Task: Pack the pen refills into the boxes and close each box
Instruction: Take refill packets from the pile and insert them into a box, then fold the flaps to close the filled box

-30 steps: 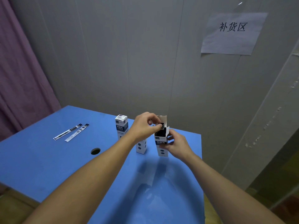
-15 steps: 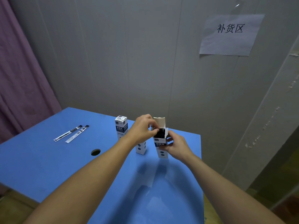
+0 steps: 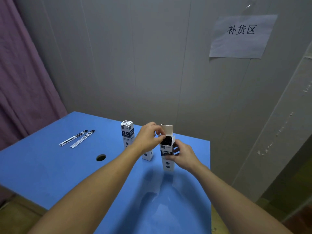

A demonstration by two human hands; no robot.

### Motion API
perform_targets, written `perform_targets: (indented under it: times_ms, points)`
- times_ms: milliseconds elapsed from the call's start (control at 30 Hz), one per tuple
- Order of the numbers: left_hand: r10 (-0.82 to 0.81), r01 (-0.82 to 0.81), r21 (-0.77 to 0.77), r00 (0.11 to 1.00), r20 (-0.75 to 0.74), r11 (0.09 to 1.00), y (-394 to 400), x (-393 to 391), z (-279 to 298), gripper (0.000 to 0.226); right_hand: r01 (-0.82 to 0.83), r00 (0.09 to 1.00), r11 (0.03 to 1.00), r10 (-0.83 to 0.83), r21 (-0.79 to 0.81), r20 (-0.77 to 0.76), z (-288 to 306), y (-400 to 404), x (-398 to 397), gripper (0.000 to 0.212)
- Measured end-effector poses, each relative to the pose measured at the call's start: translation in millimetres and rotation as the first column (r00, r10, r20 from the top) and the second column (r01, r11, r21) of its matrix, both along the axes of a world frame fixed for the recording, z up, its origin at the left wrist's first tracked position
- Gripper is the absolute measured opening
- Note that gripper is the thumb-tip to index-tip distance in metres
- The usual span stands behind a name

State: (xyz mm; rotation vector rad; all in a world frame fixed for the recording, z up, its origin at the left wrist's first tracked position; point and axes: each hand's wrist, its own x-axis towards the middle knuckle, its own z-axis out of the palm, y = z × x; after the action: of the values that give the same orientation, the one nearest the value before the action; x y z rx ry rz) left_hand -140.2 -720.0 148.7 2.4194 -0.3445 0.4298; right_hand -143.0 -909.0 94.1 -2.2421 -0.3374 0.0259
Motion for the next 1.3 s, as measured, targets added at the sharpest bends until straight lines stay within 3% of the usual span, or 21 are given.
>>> perform_targets:
  times_ms: [100, 567, 700, 800, 900, 1033, 1200, 1300]
  points:
    - [0.059, -0.059, -0.078, 0.998, 0.003, 0.995, 10.9, -7.2, -4.2, 0.005, 0.023, 0.999, 0.999, -0.024, -0.028, -0.025, -6.3, -3.7, 4.4, 0.044]
    - [0.469, -0.448, 0.148, 0.867, -0.169, 0.882, 111.0, -83.0, -68.2, 0.025, 0.125, 0.990, 0.983, -0.132, -0.131, -0.049, -29.4, -4.6, 9.8, 0.047]
    - [0.512, -0.487, 0.167, 0.838, -0.188, 0.857, 134.1, -106.4, -82.9, 0.024, 0.180, 0.964, 0.946, -0.224, -0.269, -0.144, -36.4, -7.7, 1.8, 0.058]
    - [0.535, -0.503, 0.188, 0.821, -0.202, 0.844, 152.8, -122.3, -87.4, 0.022, 0.197, 0.934, 0.875, -0.304, -0.442, -0.187, -33.7, -9.8, -14.3, 0.046]
    - [0.550, -0.505, 0.228, 0.802, -0.233, 0.833, 173.2, -138.6, -90.7, 0.025, 0.109, 0.955, 0.757, -0.259, -0.644, -0.142, -32.5, -2.3, -36.4, 0.024]
    - [0.563, -0.495, 0.279, 0.780, -0.275, 0.823, 203.1, -166.3, -97.5, 0.030, -0.006, 0.974, 0.675, -0.164, -0.738, -0.158, -33.3, 31.4, -64.0, 0.023]
    - [0.591, -0.499, 0.332, 0.749, -0.299, 0.800, 249.3, -205.3, -96.7, 0.033, -0.084, 0.993, 0.667, -0.008, -0.740, -0.121, -26.5, 99.9, -87.9, 0.012]
    - [0.604, -0.491, 0.374, 0.737, -0.302, 0.786, 282.7, -229.3, -92.6, 0.036, -0.137, 0.991, 0.675, 0.087, -0.725, -0.106, -20.4, 143.6, -96.9, 0.018]
